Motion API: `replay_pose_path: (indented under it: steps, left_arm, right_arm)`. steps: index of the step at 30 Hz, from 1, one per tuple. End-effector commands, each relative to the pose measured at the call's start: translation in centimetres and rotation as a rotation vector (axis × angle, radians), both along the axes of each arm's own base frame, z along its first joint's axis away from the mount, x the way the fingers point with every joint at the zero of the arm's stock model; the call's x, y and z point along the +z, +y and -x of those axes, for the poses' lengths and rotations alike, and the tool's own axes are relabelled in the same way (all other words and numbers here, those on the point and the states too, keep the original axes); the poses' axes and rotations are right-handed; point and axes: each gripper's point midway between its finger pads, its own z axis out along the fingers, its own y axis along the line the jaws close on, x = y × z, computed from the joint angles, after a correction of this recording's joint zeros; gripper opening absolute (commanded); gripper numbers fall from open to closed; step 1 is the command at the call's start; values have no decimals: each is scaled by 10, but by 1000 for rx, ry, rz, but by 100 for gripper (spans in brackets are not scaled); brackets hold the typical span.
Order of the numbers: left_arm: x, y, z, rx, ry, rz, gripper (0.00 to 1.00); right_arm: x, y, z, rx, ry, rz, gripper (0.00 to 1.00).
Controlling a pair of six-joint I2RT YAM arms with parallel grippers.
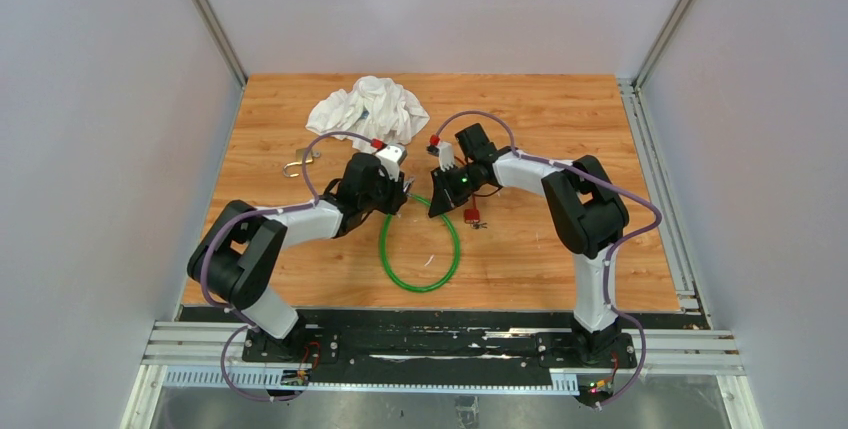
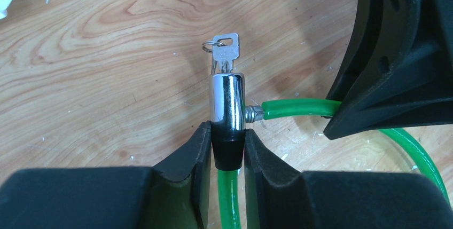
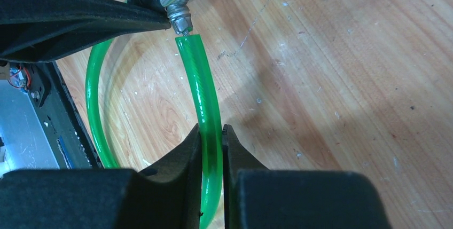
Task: Lock with the key
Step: Lock the lock.
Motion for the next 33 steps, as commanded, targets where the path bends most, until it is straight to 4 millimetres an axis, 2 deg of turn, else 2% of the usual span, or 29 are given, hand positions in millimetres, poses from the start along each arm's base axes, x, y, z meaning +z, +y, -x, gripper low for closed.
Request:
replay_pose_path:
  steps: [1,8,13,18,23,33]
  left_arm:
    - [24,-27,-7,-90,-56,93,0]
    - [25,-40,0,-141,-49,130,1]
    - [41,-39,0,-156,-116,149,1]
    - [56,-44,2,-201,-143,192,15]
    - [58,-41,-2,-191,-125,222,31]
    - [66,-42,0,-239,-99,296,44]
  right_arm:
    - [24,19,-2,11,-36,-55,1]
    - [33,33,3,47,-55,-74,1]
    - [31,23,-3,41,-102,-47,1]
    - [48,8,-15,29,-181,-42,1]
    - [56,1,-15,55,-249,-37,1]
    - [57,-7,-13,88,-324,-37,1]
